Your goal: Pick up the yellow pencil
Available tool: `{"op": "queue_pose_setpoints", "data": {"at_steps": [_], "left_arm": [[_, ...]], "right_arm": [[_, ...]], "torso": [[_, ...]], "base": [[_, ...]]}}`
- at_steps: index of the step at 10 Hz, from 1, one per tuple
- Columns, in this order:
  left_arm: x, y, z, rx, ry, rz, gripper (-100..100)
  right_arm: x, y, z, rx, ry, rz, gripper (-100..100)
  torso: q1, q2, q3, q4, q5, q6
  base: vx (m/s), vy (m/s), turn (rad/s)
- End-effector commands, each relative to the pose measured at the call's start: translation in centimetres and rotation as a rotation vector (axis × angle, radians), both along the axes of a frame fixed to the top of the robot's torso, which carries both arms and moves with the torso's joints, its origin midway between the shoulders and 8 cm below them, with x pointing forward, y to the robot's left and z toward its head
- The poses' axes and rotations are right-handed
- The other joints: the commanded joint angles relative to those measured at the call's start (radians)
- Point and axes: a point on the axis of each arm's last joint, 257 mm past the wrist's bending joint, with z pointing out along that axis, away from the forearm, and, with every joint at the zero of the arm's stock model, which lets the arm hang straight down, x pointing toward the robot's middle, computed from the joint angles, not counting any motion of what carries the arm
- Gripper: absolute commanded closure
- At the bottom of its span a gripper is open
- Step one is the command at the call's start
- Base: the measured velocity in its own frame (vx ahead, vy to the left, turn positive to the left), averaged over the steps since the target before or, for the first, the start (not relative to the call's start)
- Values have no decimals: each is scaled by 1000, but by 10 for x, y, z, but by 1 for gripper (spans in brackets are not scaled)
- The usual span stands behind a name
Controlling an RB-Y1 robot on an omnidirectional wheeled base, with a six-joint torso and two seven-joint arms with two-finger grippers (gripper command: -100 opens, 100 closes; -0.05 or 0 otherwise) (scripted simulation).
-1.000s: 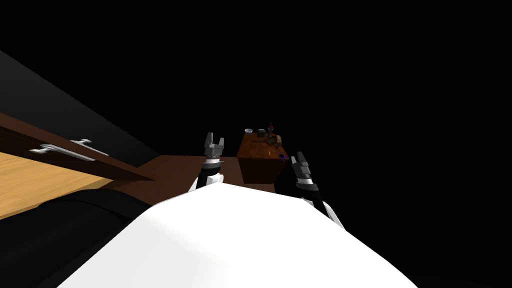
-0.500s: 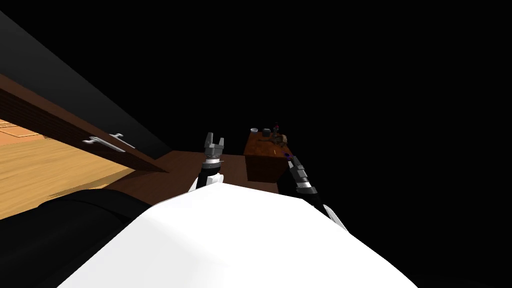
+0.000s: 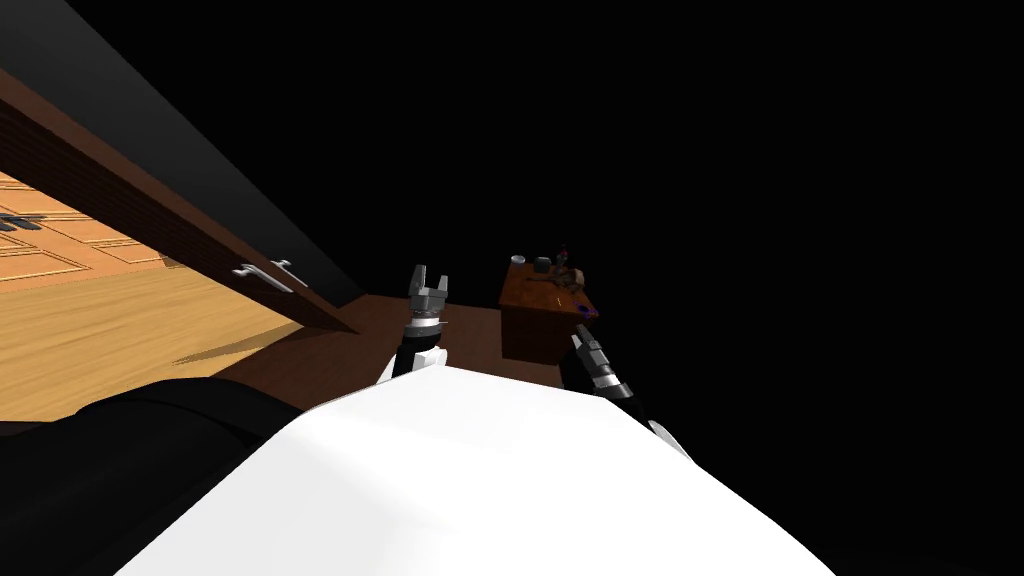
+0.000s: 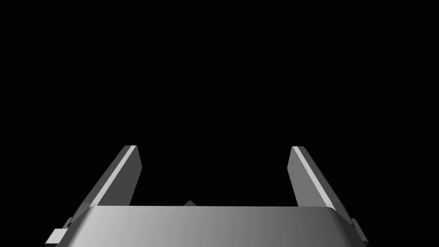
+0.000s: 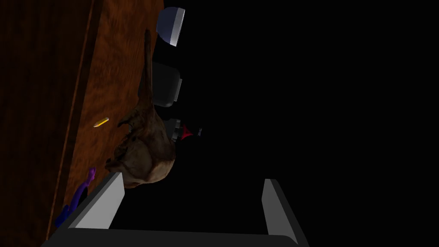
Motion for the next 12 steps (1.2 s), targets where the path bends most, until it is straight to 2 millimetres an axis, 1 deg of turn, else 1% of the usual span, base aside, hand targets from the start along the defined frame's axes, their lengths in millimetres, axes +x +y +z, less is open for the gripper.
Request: {"op": "queue_pose_setpoints", "data": {"at_steps": [1, 2, 3, 4, 5, 6, 7, 8, 9, 11, 12], "left_arm": [[0, 0, 0, 0, 0, 0, 0], [0, 0, 0, 0, 0, 0, 0], [0, 0, 0, 0, 0, 0, 0], [0, 0, 0, 0, 0, 0, 0], [0, 0, 0, 0, 0, 0, 0], [0, 0, 0, 0, 0, 0, 0], [0, 0, 0, 0, 0, 0, 0], [0, 0, 0, 0, 0, 0, 0], [0, 0, 0, 0, 0, 0, 0], [0, 0, 0, 0, 0, 0, 0], [0, 0, 0, 0, 0, 0, 0]], "right_arm": [[-4, 0, -8, -10, 32, 14, -100], [-15, 0, -32, -18, 98, 31, -100], [-15, -1, -32, -25, 101, 36, -100], [-28, -2, -56, -34, 170, 51, -100], [-28, -3, -56, -41, 172, 56, -100], [-43, -6, -80, -52, 245, 70, -100], [-43, -6, -81, -59, 247, 75, -100], [-60, -11, -105, -68, 320, 85, -100], [-61, -12, -105, -80, 324, 92, -100], [-98, -27, -149, -101, 471, 105, -100], [-100, -33, -152, -131, 482, 120, -100]], "torso": [[0, 0, 0, 0, 0, 0], [0, -1, 0, 0, 0, 0], [0, -2, -1, 0, 0, 0], [-1, -2, -1, 0, 0, 0], [0, -2, -1, 0, 0, 0], [0, -3, -1, 0, 0, 0], [0, -2, -1, 0, 0, 0], [-1, -3, -2, 0, 0, 1], [0, -3, -2, -1, 0, 0], [0, -4, -2, -1, 0, 0], [2, -5, -3, -1, 0, 0]], "base": [[-70, 72, 62], [-62, 86, 142], [-54, 61, 63], [-56, 83, 161], [-48, 76, 92], [-57, 79, 210], [-39, 63, 80], [-38, 93, 155], [-26, 82, 99], [-18, 105, 246], [-2, 103, 92]]}}
